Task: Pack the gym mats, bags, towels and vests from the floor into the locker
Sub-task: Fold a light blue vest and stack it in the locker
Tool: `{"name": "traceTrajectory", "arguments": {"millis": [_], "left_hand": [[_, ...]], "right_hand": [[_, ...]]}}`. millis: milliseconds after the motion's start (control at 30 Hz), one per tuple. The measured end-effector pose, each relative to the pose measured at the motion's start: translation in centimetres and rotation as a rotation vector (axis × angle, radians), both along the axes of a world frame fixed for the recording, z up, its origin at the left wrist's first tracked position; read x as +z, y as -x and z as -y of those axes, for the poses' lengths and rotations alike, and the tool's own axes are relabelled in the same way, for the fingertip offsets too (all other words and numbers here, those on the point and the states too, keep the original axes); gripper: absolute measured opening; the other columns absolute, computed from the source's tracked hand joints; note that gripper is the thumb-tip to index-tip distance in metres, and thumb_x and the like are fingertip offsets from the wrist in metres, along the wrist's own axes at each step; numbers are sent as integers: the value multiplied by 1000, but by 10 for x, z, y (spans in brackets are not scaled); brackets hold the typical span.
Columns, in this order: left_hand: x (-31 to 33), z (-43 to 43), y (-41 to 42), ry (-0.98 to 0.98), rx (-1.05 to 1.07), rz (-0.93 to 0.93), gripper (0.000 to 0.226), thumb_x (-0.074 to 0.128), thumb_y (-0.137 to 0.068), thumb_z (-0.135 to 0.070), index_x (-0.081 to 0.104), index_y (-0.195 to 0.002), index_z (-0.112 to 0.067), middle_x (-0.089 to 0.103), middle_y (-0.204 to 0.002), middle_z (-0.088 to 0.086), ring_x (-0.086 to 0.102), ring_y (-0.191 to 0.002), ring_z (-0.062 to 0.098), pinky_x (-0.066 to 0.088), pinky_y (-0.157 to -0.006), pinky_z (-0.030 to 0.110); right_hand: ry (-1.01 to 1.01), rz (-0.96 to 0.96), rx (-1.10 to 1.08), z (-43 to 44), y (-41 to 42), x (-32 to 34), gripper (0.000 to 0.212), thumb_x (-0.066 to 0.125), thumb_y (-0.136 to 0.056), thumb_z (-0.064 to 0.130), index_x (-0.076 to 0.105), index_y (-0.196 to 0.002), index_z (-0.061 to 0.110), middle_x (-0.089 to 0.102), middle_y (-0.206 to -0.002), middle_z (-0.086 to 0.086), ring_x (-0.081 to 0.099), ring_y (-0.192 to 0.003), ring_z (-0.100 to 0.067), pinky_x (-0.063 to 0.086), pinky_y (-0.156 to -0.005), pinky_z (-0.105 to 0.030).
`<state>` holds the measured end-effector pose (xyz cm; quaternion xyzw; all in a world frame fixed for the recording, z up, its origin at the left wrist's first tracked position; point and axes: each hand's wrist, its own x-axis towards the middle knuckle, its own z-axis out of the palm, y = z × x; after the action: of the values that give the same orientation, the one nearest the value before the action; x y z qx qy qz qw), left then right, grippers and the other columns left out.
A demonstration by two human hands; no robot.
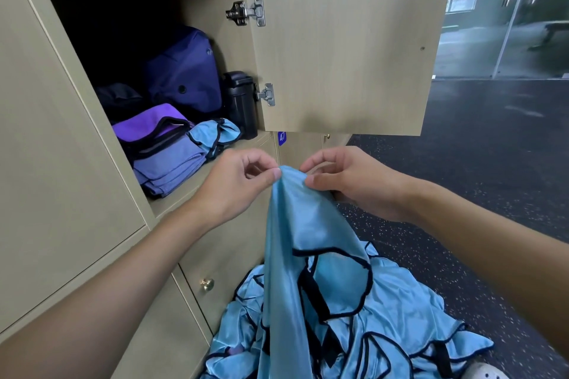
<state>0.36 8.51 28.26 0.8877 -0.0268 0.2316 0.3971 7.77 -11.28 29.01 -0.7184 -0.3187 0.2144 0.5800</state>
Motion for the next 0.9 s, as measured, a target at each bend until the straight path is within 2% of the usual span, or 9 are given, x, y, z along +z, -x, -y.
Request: {"name": "traceTrajectory", "arguments": {"millis": [67, 167, 233, 300, 400, 467, 633, 767, 900], "left_hand": [[0, -6, -1, -27, 98, 62, 18, 70, -91, -7, 68, -77, -19, 66, -74, -6, 55, -64, 2, 42, -62, 11], [0, -1, 0, -2, 89, 78, 19, 68, -92, -8, 64, -84, -25, 63, -79, -6, 57, -69, 5, 45, -66, 14], [0, 8, 3, 52, -4, -30, 11, 74, -88, -17, 64, -87, -21, 65, -79, -6, 60, -69, 8, 48, -66, 19], [-4, 15, 6, 14, -75, -179, 19, 80, -82, -29, 65, -86, -17, 70, -78, -3, 61, -68, 7, 51, -65, 24], [-11, 23, 8, -13, -109, -272, 22, 83, -81, -26, 66, -87, -12, 74, -82, 7, 65, -69, 11, 56, -69, 35], [-11, 24, 8, -10, -87, -227, 12, 78, -85, -13, 68, -84, -7, 74, -80, 9, 66, -67, 11, 57, -71, 37], [2, 14, 7, 44, -1, -65, 10, 70, -90, -5, 70, -83, -11, 74, -81, 13, 65, -70, 16, 55, -77, 41], [12, 9, 8, 130, 45, 52, 20, 66, -94, -6, 68, -82, -23, 68, -72, 0, 59, -65, 5, 53, -70, 26], [18, 7, 6, 158, 83, 124, 23, 62, -95, -4, 62, -86, -25, 62, -67, -8, 53, -61, 3, 47, -68, 21]], "right_hand": [[13, 2, -14, 1, -1, 0, 14, 65, -92, 3, 65, -101, 13, 60, -84, -12, 53, -78, -22, 40, -72, -35], [-40, 18, -41, 0, 0, 0, 15, 62, -93, -1, 62, -97, 14, 54, -75, -6, 48, -71, -20, 37, -64, -30], [-63, 42, -56, -3, 2, 0, 16, 62, -93, -3, 61, -91, 13, 53, -72, -5, 46, -66, -17, 36, -61, -27], [-80, 52, -69, -6, 4, -1, 18, 61, -93, -4, 63, -86, 12, 57, -74, -8, 48, -65, -15, 39, -62, -26], [-97, 28, -108, -9, 3, -1, 15, 58, -94, -5, 68, -94, 7, 60, -85, -14, 52, -74, -20, 44, -68, -27], [-99, 18, -124, -8, 2, 1, 17, 58, -94, -5, 68, -102, 5, 59, -87, -13, 52, -73, -17, 46, -66, -23], [-112, -46, -74, -3, 1, 1, 21, 61, -90, -8, 65, -104, 8, 63, -97, -15, 59, -84, -22, 50, -77, -31], [1, -15, -7, -1, 2, 0, 26, 64, -90, -5, 63, -112, 10, 61, -94, -14, 56, -81, -20, 48, -65, -23], [-23, -11, -48, -4, 3, 1, 24, 62, -92, -4, 60, -107, 15, 53, -87, -14, 54, -81, -23, 54, -78, -37]]}}
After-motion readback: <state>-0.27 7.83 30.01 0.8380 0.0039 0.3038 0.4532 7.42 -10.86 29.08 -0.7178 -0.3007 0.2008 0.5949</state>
